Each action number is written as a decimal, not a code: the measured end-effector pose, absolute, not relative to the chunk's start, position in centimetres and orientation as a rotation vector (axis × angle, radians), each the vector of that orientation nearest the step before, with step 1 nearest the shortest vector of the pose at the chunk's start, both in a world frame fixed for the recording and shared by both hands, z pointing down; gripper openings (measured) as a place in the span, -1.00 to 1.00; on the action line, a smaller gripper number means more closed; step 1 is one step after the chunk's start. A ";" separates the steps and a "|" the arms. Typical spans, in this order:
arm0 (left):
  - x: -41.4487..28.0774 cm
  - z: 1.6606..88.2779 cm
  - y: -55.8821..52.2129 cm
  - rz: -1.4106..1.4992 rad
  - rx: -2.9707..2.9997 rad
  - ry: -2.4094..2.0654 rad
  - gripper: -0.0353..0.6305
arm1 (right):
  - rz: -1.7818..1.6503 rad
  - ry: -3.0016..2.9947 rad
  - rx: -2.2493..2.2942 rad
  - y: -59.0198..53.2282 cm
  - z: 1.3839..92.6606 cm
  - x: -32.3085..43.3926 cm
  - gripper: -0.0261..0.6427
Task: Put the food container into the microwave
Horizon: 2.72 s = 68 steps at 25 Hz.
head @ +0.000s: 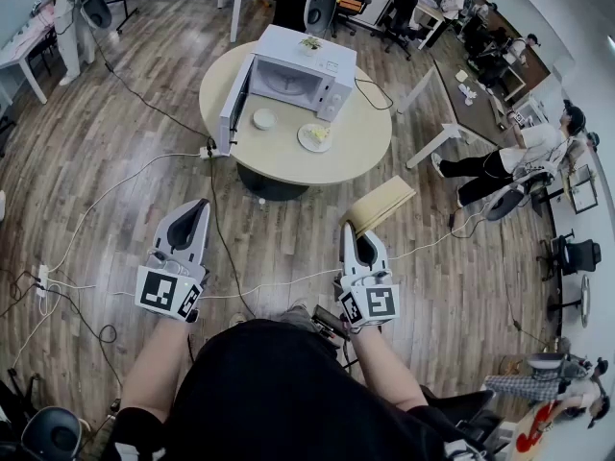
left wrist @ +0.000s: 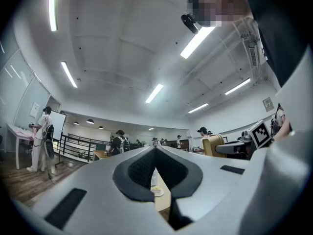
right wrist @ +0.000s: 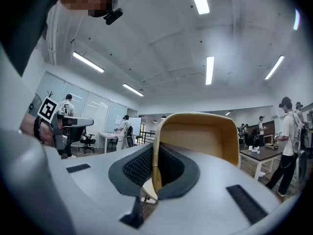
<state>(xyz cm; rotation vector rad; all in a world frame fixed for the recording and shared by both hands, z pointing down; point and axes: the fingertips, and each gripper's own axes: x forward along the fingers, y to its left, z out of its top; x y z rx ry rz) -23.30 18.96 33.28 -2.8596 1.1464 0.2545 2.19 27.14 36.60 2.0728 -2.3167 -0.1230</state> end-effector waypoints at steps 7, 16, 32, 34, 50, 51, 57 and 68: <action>-22.7 33.5 19.8 0.262 -2.869 1.161 -0.84 | -0.119 -2.300 2.079 28.4 36.8 2.9 -0.84; -22.1 33.7 20.4 0.261 -2.883 1.141 -0.84 | -0.176 -2.363 2.037 29.4 36.7 2.3 -0.84; -21.3 34.0 20.0 0.245 -2.891 1.156 -0.84 | -0.138 -2.397 2.035 28.9 36.7 2.7 -0.83; -20.7 34.1 19.8 0.227 -2.883 1.163 -0.84 | -0.118 -2.412 2.020 28.5 37.1 3.2 -0.83; -11.5 32.6 16.4 0.188 -2.826 1.244 -0.84 | -0.128 -2.499 1.939 22.2 37.6 12.2 -0.83; -11.0 32.5 16.0 0.184 -2.816 1.252 -0.84 | -0.131 -2.511 1.927 21.7 37.6 12.7 -0.84; -8.0 32.1 14.4 0.162 -2.761 1.324 -0.84 | -0.118 -2.592 1.863 19.0 37.9 15.5 -0.84; -1.0 32.1 13.0 0.108 -2.725 1.381 -0.84 | -0.097 -2.668 1.780 17.6 39.3 21.1 -0.84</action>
